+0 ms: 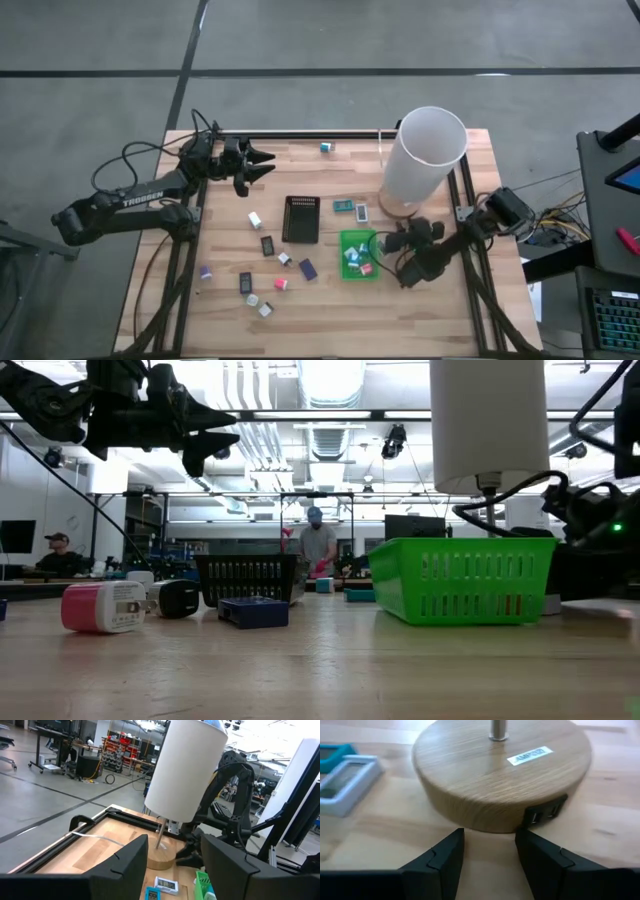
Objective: Pick & Place Office items
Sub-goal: Adjust the white lamp
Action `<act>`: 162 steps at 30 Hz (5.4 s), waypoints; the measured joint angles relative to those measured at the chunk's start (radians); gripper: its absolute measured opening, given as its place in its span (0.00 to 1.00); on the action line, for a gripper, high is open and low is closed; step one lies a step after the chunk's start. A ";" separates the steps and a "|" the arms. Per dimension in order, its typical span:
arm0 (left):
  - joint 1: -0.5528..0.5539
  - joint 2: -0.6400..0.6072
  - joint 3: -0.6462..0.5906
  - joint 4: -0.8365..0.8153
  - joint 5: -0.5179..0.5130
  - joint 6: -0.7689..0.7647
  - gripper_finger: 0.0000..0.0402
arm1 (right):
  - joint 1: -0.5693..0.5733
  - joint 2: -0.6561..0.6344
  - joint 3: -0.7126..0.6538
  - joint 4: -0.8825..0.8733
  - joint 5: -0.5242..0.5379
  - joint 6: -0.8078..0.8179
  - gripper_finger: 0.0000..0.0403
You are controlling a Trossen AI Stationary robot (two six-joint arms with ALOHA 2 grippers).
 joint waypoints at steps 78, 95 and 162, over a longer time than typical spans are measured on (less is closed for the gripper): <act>0.000 0.000 0.000 0.000 0.000 0.000 0.47 | -0.433 0.032 -0.067 -0.022 0.105 0.033 0.39; 0.000 0.000 0.000 0.000 0.000 0.000 0.47 | -0.304 -0.198 -0.064 -0.018 0.073 -0.060 0.42; -0.001 0.001 0.000 -0.003 0.000 0.000 0.47 | -0.865 0.215 0.767 0.853 -0.315 -1.499 0.49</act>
